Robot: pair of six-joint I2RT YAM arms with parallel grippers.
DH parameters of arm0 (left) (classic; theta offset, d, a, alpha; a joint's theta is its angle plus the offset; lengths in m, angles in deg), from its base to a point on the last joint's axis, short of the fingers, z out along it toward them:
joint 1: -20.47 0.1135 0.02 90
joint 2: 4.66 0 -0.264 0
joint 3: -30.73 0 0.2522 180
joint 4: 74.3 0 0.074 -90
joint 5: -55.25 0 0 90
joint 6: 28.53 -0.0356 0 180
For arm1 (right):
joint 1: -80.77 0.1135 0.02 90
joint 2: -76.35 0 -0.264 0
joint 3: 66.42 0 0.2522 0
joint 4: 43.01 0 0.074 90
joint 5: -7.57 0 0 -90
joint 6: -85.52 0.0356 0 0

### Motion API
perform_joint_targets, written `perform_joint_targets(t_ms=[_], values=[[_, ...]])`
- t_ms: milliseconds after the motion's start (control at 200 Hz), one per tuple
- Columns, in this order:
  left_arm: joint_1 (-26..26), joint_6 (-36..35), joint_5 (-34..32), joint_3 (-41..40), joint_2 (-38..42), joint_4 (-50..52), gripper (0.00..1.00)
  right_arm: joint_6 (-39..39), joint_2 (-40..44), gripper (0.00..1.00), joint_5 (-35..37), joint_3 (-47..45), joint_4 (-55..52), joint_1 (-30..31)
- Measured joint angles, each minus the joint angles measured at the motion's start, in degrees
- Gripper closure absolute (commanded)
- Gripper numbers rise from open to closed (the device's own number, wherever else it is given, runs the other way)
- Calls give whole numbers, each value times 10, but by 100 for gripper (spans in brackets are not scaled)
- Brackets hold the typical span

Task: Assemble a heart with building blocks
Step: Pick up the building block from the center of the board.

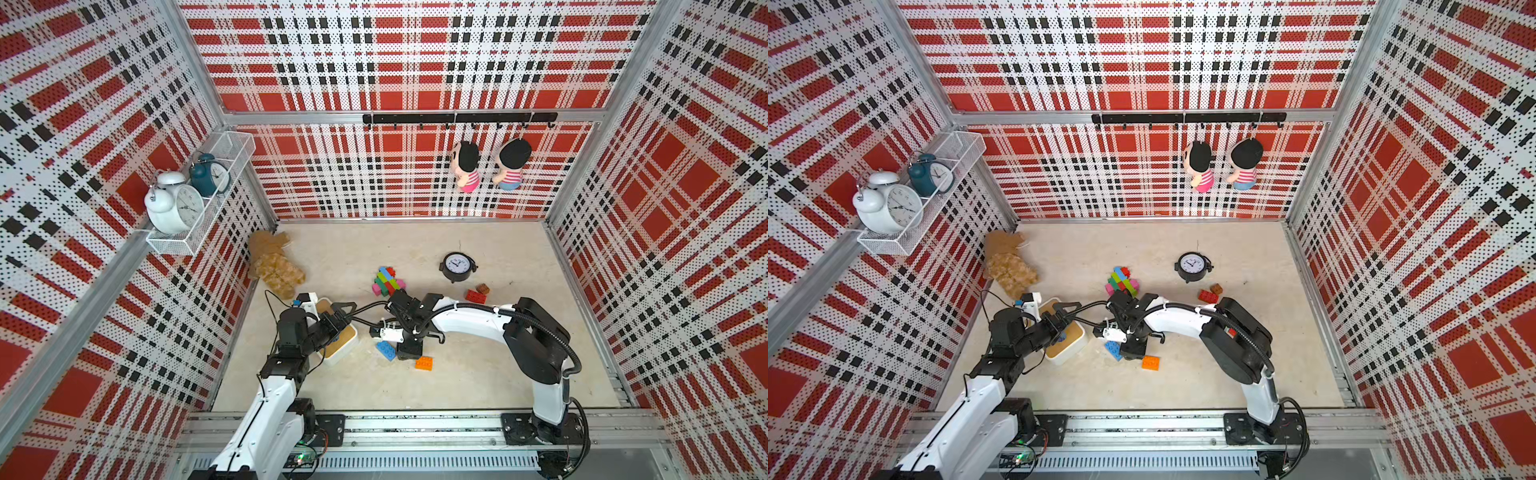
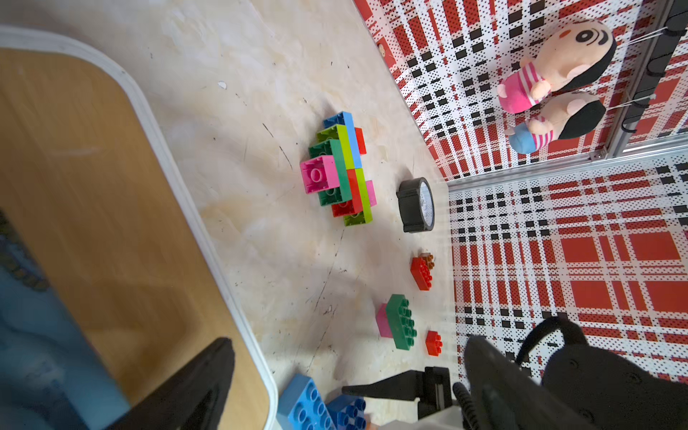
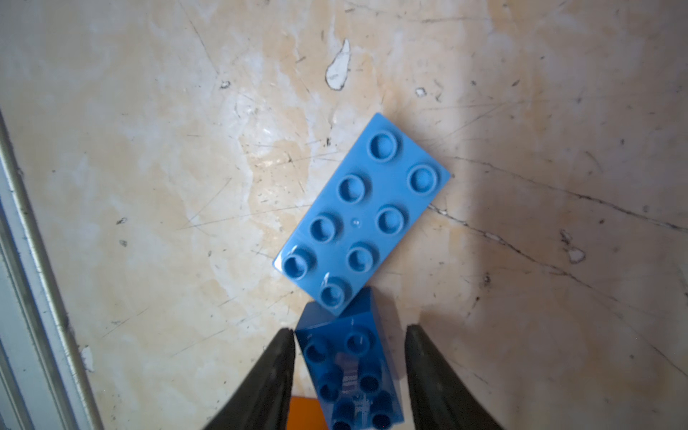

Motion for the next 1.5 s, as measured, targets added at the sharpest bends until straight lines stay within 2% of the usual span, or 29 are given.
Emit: perform_joint_targets(t_ms=[782, 947, 1057, 1278, 1503], values=[[0, -4, 1, 0, -12, 0, 1, 3, -9, 74, 5, 9, -1, 0], [-10, -13, -6, 14, -35, -6, 1, 25, 25, 78, -7, -6, 12, -14], [-57, -23, -28, 44, -71, -19, 0, 48, 87, 80, -23, -30, 29, -43], [-215, -43, -72, 111, -213, -95, 2, 95, 226, 85, -15, -100, 50, -123], [-307, -49, -76, 165, -389, -183, 2, 157, 245, 92, 32, -129, 27, -167]])
